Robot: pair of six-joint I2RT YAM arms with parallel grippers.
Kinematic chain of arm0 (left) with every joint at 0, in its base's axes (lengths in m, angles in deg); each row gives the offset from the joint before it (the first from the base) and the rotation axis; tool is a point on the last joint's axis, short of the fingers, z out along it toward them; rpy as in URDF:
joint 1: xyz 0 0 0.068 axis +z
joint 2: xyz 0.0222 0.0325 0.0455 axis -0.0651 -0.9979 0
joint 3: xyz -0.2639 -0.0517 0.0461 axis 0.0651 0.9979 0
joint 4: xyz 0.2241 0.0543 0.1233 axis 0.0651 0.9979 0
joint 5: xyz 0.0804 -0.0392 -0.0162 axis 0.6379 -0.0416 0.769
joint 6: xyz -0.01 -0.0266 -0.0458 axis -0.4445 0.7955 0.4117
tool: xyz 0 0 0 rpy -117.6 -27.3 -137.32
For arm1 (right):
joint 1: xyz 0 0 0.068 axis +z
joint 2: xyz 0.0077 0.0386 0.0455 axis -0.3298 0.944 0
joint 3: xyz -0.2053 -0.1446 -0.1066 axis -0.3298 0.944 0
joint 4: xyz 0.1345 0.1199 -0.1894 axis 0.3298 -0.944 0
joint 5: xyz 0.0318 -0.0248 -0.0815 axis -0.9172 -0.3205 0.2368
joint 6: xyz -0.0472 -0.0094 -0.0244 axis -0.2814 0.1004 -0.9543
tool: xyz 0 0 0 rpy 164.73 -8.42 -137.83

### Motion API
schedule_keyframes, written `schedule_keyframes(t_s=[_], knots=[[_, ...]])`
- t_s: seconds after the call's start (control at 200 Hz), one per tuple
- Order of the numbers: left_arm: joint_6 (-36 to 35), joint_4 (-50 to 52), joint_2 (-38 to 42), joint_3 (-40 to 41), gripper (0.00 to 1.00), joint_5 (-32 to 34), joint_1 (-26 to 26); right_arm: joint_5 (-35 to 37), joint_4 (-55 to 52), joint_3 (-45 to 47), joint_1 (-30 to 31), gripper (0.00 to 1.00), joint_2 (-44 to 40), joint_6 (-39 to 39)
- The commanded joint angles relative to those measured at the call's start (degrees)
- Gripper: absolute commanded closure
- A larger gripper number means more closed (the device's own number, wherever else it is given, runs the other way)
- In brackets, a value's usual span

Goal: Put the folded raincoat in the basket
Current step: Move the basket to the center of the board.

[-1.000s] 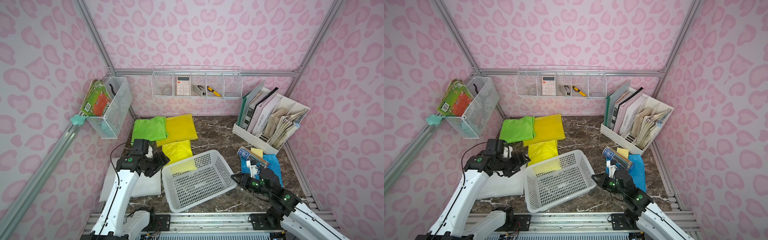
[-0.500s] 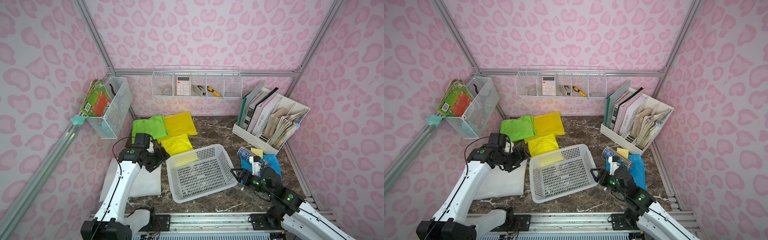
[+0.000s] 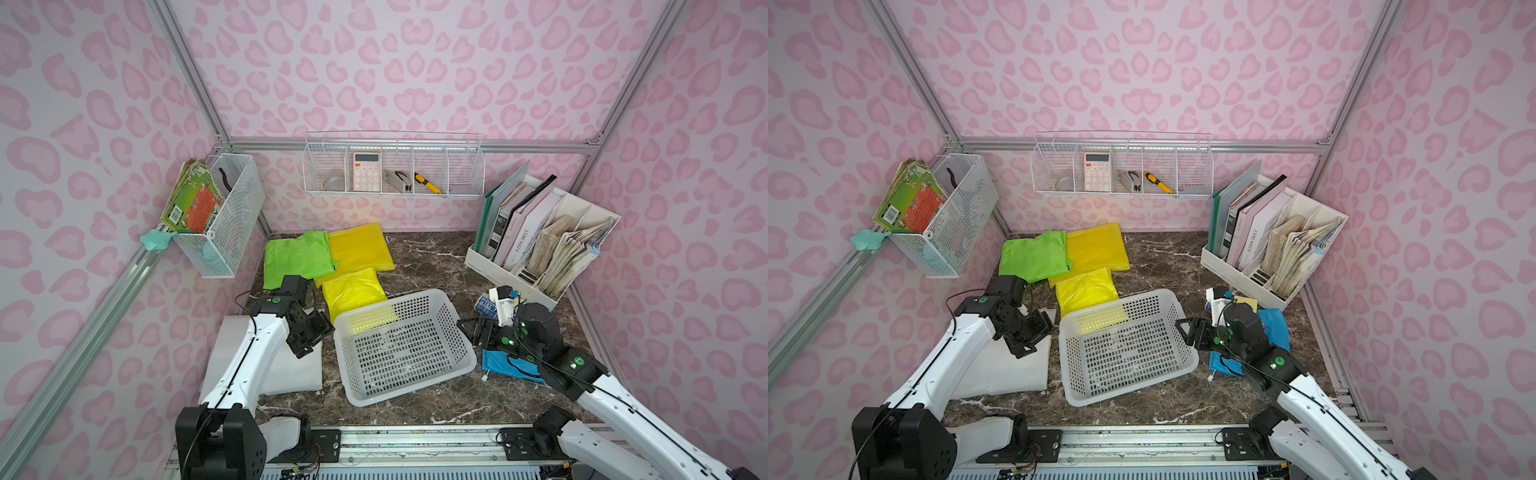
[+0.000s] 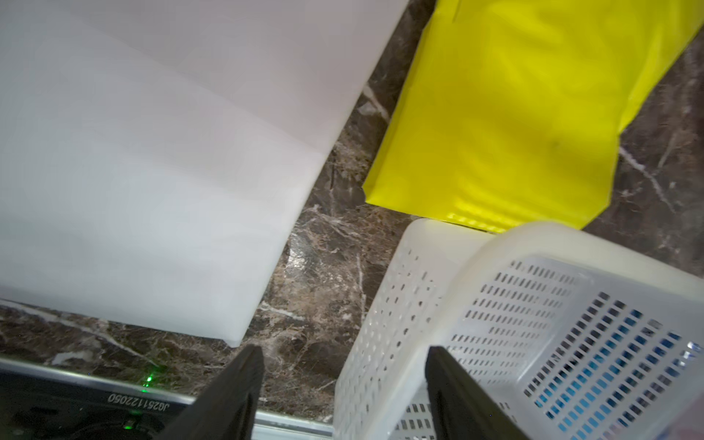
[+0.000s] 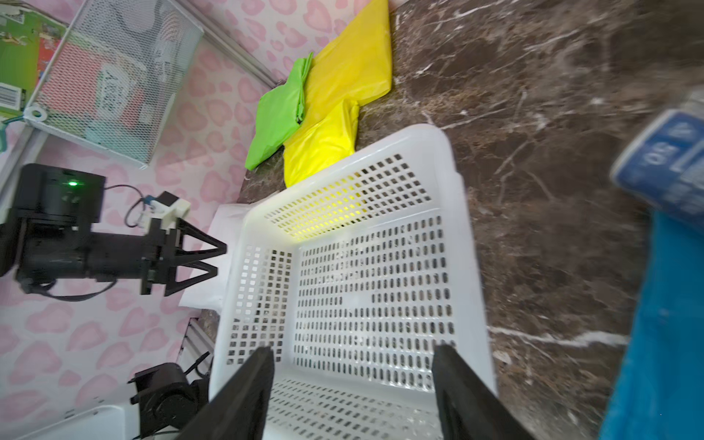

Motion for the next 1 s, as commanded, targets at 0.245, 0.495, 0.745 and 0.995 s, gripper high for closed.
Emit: schedule_keyframes(t_s=[0.245, 0.495, 0.745, 0.995], knots=[[0.26, 7.99, 0.25, -9.17, 0.30, 14.62, 1.91, -0.92, 12.02, -20.06, 13.42, 0.34, 26.79, 5.20], [-5.60, 5.75, 6.88, -5.84, 0.31, 1.17, 19.30, 0.79, 11.10, -37.85, 24.55, 0.38, 48.42, 8.13], [-5.90, 4.85, 9.55, -4.67, 0.31, -0.08, 20.35, -4.98, 7.19, -54.50, 32.31, 0.45, 64.98, 7.81], [-4.94, 4.64, 13.29, -3.55, 0.30, 3.81, 21.96, -4.19, -4.05, -61.55, 33.35, 0.46, 75.80, 4.77]])
